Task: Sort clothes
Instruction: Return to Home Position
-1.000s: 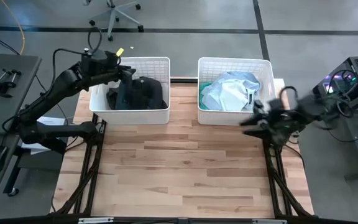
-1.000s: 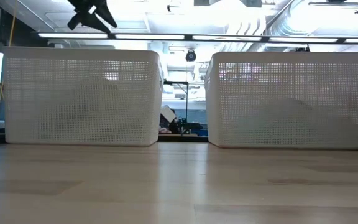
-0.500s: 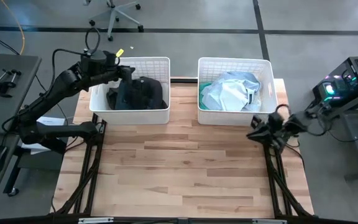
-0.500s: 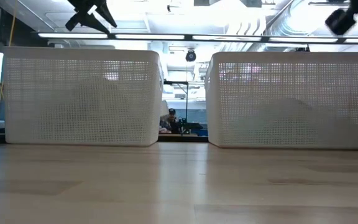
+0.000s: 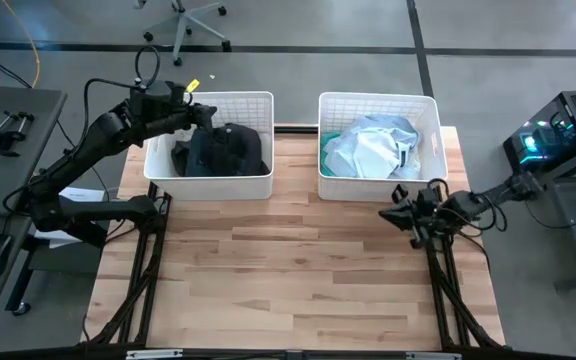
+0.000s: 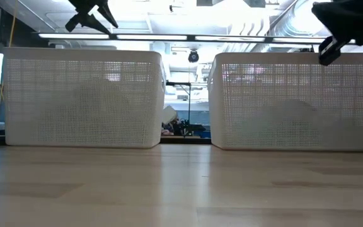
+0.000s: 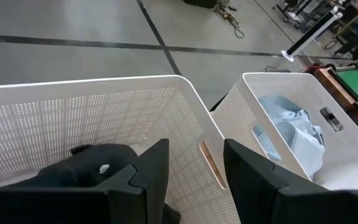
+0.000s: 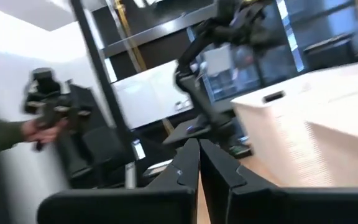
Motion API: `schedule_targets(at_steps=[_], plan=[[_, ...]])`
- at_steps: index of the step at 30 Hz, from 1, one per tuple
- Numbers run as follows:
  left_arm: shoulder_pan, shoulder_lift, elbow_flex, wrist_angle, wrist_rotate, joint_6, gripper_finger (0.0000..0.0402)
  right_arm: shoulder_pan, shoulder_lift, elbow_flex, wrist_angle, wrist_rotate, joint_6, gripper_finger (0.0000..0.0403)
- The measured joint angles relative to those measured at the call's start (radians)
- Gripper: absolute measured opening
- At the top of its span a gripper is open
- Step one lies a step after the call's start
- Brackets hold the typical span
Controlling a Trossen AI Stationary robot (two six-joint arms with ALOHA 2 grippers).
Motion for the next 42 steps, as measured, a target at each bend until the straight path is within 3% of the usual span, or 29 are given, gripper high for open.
schedule_targets(at_steps=[8,13,16,25,30,35,42], plan=[[0.0,0.0,0.0,-0.007,0.0,0.024,0.014,-0.204,-0.02,0.0,-0.094,-0.102,-0.019,0.0],[0.0,0.0,0.0,-0.007,0.0,0.086,0.014,-0.268,-0.017,0.0,-0.278,-0.101,0.106,0.0],[0.0,0.0,0.0,-0.008,0.001,0.115,0.014,-0.272,-0.016,0.0,-0.395,-0.107,0.114,0.0],[0.0,0.0,0.0,-0.007,0.001,0.224,0.014,-0.271,-0.005,0.0,-0.405,-0.292,0.09,0.0],[0.0,0.0,0.0,-0.007,0.001,0.276,0.014,-0.269,-0.007,0.001,-0.411,-0.3,0.095,0.0],[0.0,0.0,0.0,-0.008,0.001,0.294,0.014,-0.252,-0.148,0.002,-0.43,-0.315,0.092,0.0],[0.0,0.0,0.0,-0.007,0.004,0.306,0.014,-0.258,-0.154,0.002,-0.377,-0.307,0.095,0.0]])
